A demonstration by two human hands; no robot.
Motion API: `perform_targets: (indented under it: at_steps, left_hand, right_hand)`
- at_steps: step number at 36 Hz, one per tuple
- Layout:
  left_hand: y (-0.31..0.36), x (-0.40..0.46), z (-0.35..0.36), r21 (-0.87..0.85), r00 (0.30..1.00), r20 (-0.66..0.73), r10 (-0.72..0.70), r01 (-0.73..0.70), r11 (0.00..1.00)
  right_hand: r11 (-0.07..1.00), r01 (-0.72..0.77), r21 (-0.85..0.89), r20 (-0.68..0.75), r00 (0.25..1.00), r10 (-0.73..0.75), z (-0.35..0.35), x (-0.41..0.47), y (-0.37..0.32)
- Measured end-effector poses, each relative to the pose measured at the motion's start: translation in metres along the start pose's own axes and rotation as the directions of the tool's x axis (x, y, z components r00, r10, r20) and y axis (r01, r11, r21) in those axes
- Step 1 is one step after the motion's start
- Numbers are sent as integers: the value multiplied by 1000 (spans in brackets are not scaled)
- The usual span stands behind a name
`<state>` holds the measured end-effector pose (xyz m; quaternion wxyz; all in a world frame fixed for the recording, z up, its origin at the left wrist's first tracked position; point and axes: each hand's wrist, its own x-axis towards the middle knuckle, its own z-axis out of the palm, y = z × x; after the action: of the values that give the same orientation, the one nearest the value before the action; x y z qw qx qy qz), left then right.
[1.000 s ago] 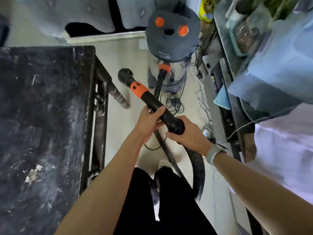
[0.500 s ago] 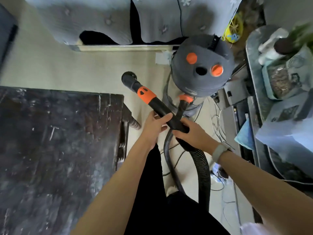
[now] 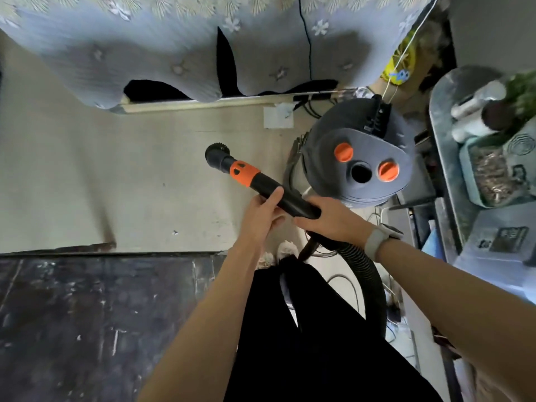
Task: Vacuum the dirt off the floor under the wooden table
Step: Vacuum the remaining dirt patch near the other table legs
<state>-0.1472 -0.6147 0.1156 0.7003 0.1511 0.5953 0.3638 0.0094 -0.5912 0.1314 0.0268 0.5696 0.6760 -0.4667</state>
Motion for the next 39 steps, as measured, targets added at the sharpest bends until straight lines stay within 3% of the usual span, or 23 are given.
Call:
perform_targets:
  at_steps: [6, 12, 18, 22, 25, 28, 31, 36, 39]
  left_hand:
    - [22, 30, 29, -31, 999, -18, -44, 44, 999]
    - [53, 50, 82, 41, 994, 105, 3, -8, 999]
    - [88, 82, 141, 174, 980, 196, -13, -21, 985]
    - [110, 114, 177, 353, 940, 318, -119, -1, 936]
    - [128, 142, 203, 474, 889, 400, -222, 6, 880]
    - [144, 171, 219, 579, 839, 455, -298, -24, 815]
    - [167, 188, 233, 690, 722, 550, -419, -110, 716]
    - [191, 200, 249, 758, 526, 638, -562, -305, 576]
    - [194, 195, 253, 739, 375, 669, -642, -426, 522]
  right_hand:
    - [997, -49, 62, 25, 999, 48, -35, 16, 18]
    - [985, -90, 145, -16, 995, 94, -79, 20, 45]
    - [952, -181, 248, -153, 963, 223, -121, 17, 66]
    - [893, -284, 350, -242, 893, 379, -142, 21, 77]
    - [824, -373, 427, -337, 780, 528, -146, 29, 77]
    - [716, -441, 540, -392, 621, 678, -151, 44, 64]
    - [595, -460, 659, -406, 449, 796, -150, 59, 41]
    - [376, -348, 859, -352, 131, 927, -137, 83, -1]
    - [286, -161, 944, -301, -76, 951, -122, 98, -24]
